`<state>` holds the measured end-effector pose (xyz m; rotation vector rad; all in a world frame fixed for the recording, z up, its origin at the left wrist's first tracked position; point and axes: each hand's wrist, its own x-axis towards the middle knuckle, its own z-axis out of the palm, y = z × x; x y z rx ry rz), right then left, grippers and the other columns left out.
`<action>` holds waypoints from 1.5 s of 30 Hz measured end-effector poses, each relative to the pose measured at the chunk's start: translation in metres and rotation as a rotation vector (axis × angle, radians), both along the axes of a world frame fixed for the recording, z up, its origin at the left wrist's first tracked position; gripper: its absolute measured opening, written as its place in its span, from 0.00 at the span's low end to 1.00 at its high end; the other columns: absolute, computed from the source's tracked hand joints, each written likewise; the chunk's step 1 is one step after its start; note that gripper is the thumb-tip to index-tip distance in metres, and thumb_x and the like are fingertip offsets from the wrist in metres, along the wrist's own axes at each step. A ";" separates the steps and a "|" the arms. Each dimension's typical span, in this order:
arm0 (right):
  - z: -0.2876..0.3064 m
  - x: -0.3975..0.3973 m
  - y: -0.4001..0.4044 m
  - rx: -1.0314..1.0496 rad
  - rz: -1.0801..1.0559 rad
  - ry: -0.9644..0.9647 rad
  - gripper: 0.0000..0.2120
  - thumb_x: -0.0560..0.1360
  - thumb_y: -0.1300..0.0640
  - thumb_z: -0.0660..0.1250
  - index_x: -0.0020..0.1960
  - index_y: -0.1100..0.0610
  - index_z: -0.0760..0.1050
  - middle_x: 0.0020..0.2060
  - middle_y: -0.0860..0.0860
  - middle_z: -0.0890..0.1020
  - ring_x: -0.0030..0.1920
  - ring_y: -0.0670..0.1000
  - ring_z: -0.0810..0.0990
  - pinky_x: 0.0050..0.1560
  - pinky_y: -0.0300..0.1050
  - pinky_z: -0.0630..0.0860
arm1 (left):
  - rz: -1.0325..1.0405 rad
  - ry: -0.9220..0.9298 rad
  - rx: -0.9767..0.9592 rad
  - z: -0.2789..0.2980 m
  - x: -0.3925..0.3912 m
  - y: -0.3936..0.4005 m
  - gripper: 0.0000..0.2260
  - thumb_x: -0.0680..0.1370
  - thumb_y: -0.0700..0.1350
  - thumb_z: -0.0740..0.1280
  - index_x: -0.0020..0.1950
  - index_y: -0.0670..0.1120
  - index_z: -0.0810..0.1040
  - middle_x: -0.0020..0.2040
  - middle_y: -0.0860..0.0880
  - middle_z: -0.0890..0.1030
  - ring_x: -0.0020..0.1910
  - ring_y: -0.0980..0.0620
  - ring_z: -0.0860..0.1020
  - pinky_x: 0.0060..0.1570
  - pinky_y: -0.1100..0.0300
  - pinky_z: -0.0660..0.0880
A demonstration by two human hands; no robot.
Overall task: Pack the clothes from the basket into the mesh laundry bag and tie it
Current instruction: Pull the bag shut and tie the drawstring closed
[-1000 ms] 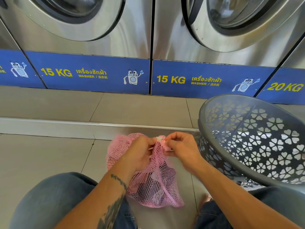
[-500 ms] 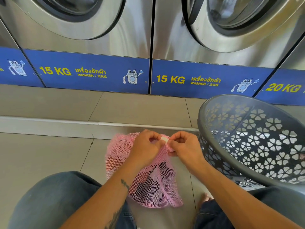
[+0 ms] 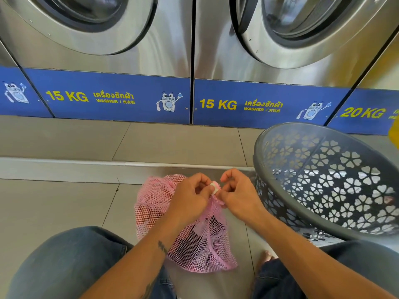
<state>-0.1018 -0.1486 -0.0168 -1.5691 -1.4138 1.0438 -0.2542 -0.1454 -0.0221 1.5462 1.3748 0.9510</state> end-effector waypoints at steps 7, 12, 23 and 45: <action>0.003 -0.002 -0.008 0.112 0.019 0.036 0.11 0.72 0.62 0.75 0.46 0.50 0.75 0.33 0.55 0.84 0.34 0.59 0.82 0.40 0.65 0.81 | 0.001 -0.059 -0.111 -0.002 -0.002 0.002 0.05 0.78 0.44 0.68 0.43 0.46 0.80 0.33 0.51 0.81 0.32 0.53 0.76 0.38 0.50 0.75; 0.003 -0.001 -0.007 0.147 0.091 -0.004 0.14 0.72 0.64 0.75 0.50 0.47 0.77 0.34 0.50 0.85 0.35 0.49 0.83 0.45 0.59 0.83 | 0.003 -0.214 -0.219 -0.003 -0.004 0.003 0.07 0.79 0.41 0.67 0.42 0.42 0.82 0.27 0.54 0.74 0.28 0.55 0.69 0.33 0.57 0.67; 0.009 0.001 -0.008 0.117 0.131 0.058 0.13 0.71 0.68 0.74 0.48 0.52 0.78 0.33 0.56 0.84 0.33 0.51 0.82 0.41 0.64 0.82 | -0.063 -0.198 -0.266 0.005 -0.002 0.000 0.08 0.80 0.44 0.66 0.45 0.43 0.83 0.28 0.58 0.78 0.27 0.61 0.72 0.33 0.64 0.68; -0.007 -0.002 -0.009 0.288 0.121 -0.271 0.12 0.72 0.65 0.73 0.46 0.49 0.75 0.30 0.51 0.79 0.29 0.50 0.78 0.32 0.53 0.78 | 0.012 0.031 -0.209 -0.002 0.001 -0.002 0.01 0.78 0.45 0.68 0.47 0.49 0.79 0.41 0.48 0.85 0.39 0.49 0.83 0.43 0.50 0.81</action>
